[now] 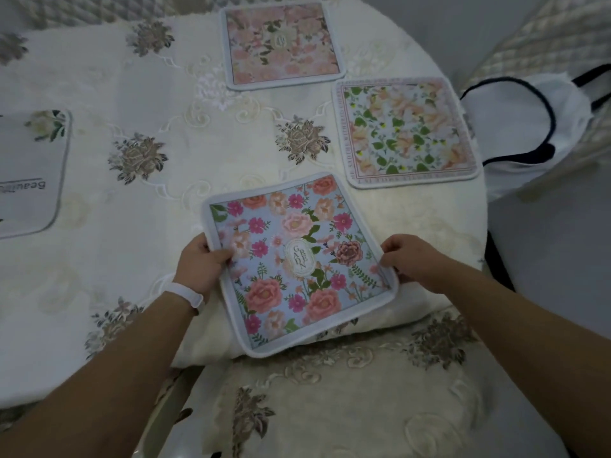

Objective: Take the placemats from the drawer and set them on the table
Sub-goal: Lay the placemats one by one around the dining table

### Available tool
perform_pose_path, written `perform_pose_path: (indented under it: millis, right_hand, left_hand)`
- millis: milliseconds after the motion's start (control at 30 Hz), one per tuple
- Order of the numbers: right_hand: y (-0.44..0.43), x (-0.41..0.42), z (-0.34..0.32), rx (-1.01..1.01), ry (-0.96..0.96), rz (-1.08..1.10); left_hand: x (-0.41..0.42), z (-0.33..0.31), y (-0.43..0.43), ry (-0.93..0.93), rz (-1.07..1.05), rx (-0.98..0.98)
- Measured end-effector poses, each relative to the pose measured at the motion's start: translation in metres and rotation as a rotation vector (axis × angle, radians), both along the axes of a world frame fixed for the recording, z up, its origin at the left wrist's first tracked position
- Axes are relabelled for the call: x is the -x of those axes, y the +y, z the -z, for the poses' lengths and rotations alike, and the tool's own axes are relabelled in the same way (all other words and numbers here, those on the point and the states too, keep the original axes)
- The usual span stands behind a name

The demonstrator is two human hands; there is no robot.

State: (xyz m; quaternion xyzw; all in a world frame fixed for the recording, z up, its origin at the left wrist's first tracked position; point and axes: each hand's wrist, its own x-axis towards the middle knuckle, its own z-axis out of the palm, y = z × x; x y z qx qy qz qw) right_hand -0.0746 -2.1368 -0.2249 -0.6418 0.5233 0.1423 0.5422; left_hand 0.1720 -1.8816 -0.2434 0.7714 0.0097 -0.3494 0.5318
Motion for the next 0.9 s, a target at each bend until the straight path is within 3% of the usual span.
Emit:
perform_pose_path:
  millis: [100,267,633,800,900]
  right_hand:
    - [0.007,0.007,0.002,0.016,0.046,-0.016]
    - [0.019,0.014,0.008,0.081,0.094,-0.04]
    - [0.04,0.006,0.003,0.25,0.174,-0.232]
    - [0.05,-0.009,0.013,0.774,0.057,-0.515]
    - [0.054,-0.026,0.031,0.832,0.007,-0.733]
  left_hand:
    - [0.001,0.002,-0.011,-0.031,0.019,-0.031]
    - [0.005,0.001,-0.011,-0.346,0.122,-0.237]
    - [0.002,0.011,0.002,-0.47,0.159,-0.262]
    - [0.017,0.027,0.007,-0.831,0.58,-0.442]
    - [0.034,0.032,-0.003,-0.952,0.868,-0.512]
